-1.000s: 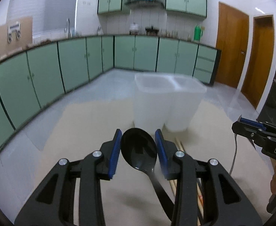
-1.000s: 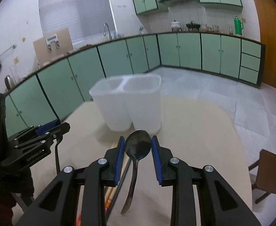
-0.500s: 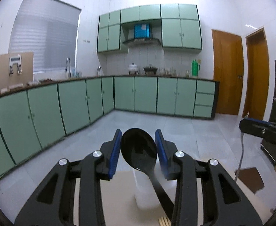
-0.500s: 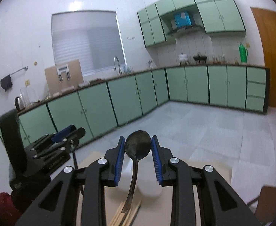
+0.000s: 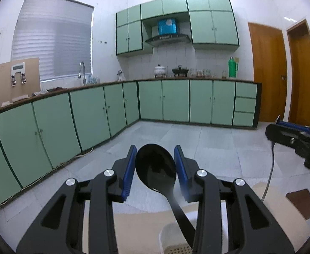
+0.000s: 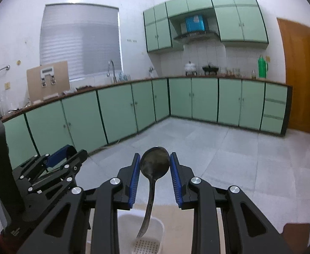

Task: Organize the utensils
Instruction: 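Carry both spoons over the white holder and open both tools to drop them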

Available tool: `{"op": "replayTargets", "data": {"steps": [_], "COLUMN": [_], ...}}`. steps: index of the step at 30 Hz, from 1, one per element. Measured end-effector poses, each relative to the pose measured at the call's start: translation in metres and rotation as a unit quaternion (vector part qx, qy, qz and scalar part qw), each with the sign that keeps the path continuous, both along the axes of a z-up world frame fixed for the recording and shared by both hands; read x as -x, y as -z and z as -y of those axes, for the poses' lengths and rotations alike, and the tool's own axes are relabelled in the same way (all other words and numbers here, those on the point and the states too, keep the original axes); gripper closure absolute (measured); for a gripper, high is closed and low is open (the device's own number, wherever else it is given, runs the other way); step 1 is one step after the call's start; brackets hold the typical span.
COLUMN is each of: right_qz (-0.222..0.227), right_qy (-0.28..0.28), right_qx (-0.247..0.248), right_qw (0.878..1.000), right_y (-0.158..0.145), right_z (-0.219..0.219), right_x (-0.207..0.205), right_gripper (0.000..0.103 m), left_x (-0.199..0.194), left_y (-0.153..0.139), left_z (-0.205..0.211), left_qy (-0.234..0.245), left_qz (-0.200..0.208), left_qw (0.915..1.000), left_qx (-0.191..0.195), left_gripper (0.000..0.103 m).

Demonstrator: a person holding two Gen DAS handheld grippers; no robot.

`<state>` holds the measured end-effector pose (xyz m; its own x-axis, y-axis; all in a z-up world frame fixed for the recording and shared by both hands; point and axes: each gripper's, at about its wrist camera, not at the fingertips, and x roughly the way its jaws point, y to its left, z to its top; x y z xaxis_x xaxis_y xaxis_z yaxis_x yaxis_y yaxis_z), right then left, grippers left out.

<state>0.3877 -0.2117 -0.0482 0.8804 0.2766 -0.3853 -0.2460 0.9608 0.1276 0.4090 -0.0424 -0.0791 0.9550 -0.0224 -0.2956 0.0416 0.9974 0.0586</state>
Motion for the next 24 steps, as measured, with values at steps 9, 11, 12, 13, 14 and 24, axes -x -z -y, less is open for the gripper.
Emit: {"op": "replayTargets", "data": {"steps": [9,11,12,13,14,24], "right_qz": [-0.051,-0.052,-0.054,-0.055,-0.056,-0.101], "right_qy": [-0.020,-0.020,-0.018,-0.016,-0.015,-0.013], "right_qx": [-0.006,-0.011,-0.014,-0.017,-0.020,-0.035], "right_qw": [0.998,0.998,0.998,0.998,0.998,0.994], "right_y": [0.039,0.041,0.041,0.041,0.041,0.066], "right_z": [-0.001,0.002,0.003,0.005,0.007,0.026], "right_x": [0.005,0.010,0.013,0.018,0.024,0.126], "right_gripper": [0.074,0.074,0.072,0.069,0.066,0.030], "left_x": [0.007,0.014,0.016,0.021,0.027,0.119], "left_y": [0.030,0.030,0.030,0.028,0.027,0.035], "left_z": [-0.013,-0.019,-0.020,-0.023,-0.025,-0.040], "left_qy": [0.027,0.028,0.028,0.028,0.028,0.037], "left_qz": [-0.030,-0.031,-0.031,-0.031,-0.031,-0.081], "left_qw": [0.9992,0.9991,0.9991,0.9991,0.9991,0.9958], "left_qx": [0.003,0.005,0.005,0.007,0.008,0.020], "left_gripper": [0.067,0.063,0.062,0.061,0.060,0.039]}}
